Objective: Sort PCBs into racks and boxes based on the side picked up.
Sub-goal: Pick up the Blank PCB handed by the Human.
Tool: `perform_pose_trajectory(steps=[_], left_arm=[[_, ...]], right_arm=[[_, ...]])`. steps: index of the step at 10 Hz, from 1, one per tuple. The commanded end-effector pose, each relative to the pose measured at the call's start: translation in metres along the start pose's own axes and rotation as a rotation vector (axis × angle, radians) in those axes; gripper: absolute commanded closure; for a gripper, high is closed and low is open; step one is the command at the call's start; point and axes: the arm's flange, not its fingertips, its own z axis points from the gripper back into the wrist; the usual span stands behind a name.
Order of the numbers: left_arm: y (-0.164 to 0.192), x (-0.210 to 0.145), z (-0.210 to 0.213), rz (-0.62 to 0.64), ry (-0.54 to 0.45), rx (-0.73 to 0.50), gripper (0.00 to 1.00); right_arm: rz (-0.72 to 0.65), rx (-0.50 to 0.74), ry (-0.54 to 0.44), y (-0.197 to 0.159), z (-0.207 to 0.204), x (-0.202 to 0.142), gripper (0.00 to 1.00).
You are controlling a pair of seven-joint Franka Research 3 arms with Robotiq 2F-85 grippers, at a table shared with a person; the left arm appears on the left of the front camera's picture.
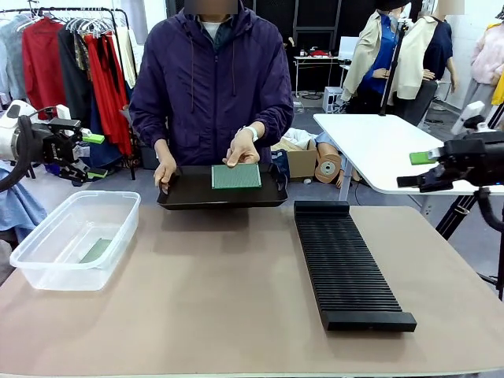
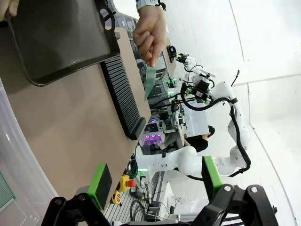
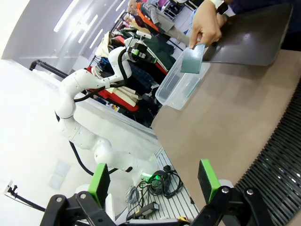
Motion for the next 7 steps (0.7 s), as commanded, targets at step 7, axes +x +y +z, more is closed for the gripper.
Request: perform_pose_trajectory(steps=[7], left_arm=[[-0.003, -0.001, 0.001, -0.004, -0.003, 0.0, 0.0]], right_arm=[[0.02, 0.052, 0.083, -0.065, -0.087, 0.032, 0.0]])
